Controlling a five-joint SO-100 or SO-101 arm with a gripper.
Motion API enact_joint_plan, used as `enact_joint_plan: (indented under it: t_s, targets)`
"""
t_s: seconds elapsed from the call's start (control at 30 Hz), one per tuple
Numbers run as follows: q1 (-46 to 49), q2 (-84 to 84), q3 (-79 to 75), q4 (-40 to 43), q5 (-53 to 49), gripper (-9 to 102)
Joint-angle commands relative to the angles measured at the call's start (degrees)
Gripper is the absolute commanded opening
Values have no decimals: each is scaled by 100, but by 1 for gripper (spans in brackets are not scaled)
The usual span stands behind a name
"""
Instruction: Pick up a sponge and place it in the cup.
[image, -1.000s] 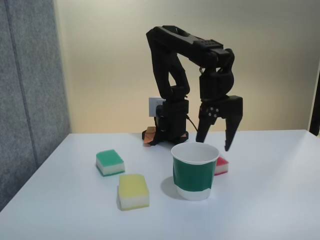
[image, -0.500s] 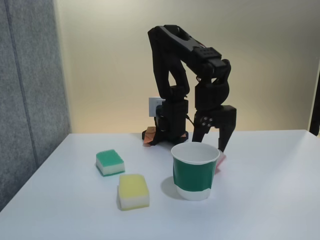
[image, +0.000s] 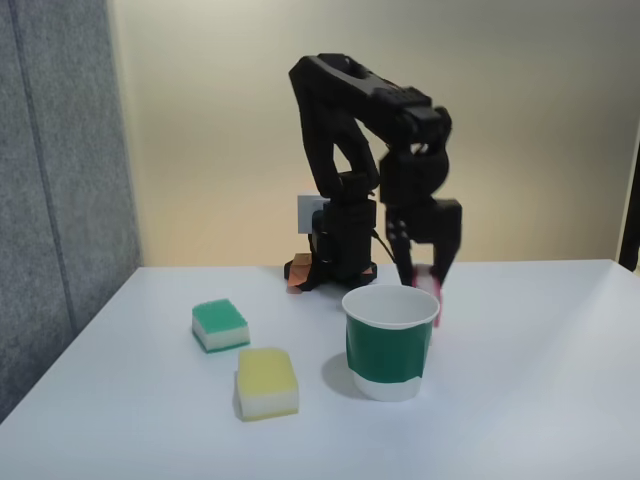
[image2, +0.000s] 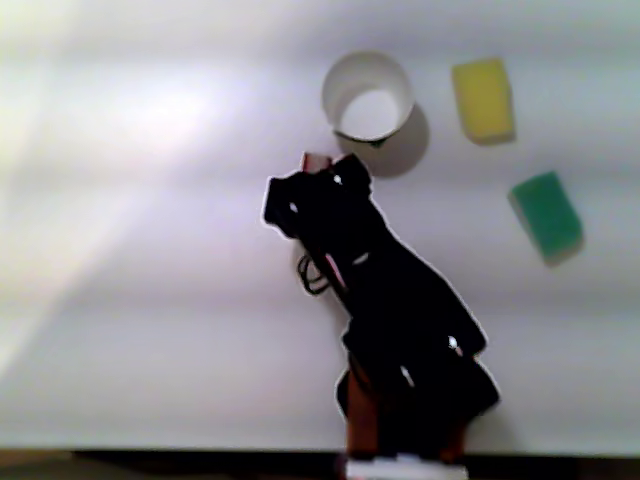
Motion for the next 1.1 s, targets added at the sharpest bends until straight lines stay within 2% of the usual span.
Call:
enact_joint_plan:
  t_s: [0.0,0.13,0.4,0.7,1.07]
  targets:
    - [325,896,-264,334,193,0]
    - [659,1635,-598,686,853,0]
    - [976,2206,-1020,-26,1960,0]
    - [1591,1160,-1986,-387,1679,0]
    - [2250,-475,-2883,-9,1274,0]
